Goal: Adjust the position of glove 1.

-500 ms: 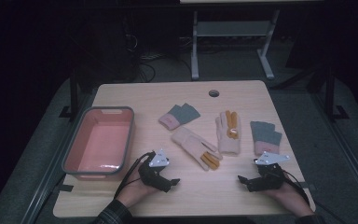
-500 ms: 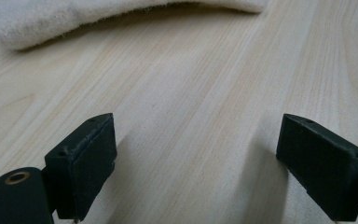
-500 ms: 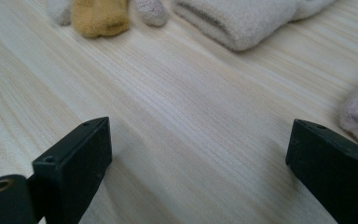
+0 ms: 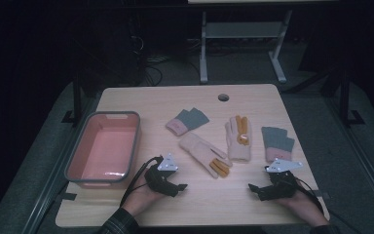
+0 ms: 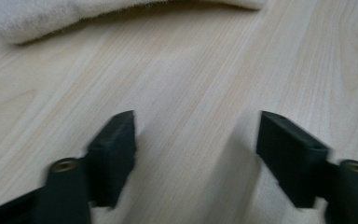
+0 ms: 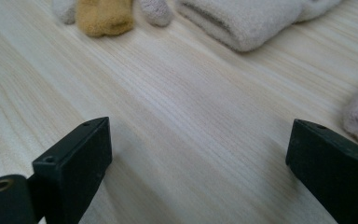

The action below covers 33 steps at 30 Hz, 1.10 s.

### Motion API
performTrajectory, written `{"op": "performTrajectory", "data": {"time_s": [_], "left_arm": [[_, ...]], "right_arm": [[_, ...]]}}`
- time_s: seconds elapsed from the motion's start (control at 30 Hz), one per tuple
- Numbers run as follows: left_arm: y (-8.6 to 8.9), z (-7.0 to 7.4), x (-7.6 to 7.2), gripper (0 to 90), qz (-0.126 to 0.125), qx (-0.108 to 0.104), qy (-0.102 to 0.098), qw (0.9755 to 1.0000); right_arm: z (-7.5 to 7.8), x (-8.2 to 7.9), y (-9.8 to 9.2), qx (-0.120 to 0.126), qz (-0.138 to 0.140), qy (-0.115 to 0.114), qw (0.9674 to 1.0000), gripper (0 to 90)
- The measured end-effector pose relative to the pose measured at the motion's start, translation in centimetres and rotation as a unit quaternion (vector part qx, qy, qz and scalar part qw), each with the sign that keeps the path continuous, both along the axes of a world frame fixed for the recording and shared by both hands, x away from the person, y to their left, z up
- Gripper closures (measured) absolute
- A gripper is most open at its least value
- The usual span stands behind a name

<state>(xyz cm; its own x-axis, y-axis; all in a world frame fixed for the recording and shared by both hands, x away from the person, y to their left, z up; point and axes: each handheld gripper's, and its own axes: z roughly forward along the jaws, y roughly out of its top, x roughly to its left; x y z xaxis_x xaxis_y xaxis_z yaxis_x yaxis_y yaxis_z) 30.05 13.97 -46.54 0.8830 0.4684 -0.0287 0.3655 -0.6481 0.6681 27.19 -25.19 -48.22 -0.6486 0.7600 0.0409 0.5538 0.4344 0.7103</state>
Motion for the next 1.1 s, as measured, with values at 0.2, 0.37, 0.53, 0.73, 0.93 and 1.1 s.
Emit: {"op": "performTrajectory", "data": {"time_s": [0.2,0.37,0.53,0.73,0.93,1.1], "left_arm": [[-0.3,1.2,0.7,68.1,-0.004,-0.011,0.005,0.9999],[-0.7,2.1,1.7,89.3,-0.001,-0.011,0.003,0.9999],[-1.2,2.6,3.3,89.4,0.007,-0.02,0.005,0.9998],[-1.8,3.4,4.8,89.4,0.018,-0.025,0.0,0.9995],[-3.0,3.8,6.6,89.4,0.026,-0.027,-0.005,0.9993],[-3.8,3.8,8.3,89.4,0.028,-0.021,-0.013,0.9993]], "right_arm": [[0.0,0.0,0.1,0.0,-0.002,0.001,1.0,6.6],[0.0,0.0,0.1,0.0,-0.002,0.001,1.0,6.6],[0.0,0.1,0.1,0.001,0.0,0.001,1.0,6.6],[0.0,0.1,0.1,0.001,0.0,0.002,1.0,6.6],[0.0,0.1,0.1,0.001,0.0,0.001,1.0,6.6],[0.0,0.1,0.1,0.0,0.001,0.0,1.0,6.7]]}}
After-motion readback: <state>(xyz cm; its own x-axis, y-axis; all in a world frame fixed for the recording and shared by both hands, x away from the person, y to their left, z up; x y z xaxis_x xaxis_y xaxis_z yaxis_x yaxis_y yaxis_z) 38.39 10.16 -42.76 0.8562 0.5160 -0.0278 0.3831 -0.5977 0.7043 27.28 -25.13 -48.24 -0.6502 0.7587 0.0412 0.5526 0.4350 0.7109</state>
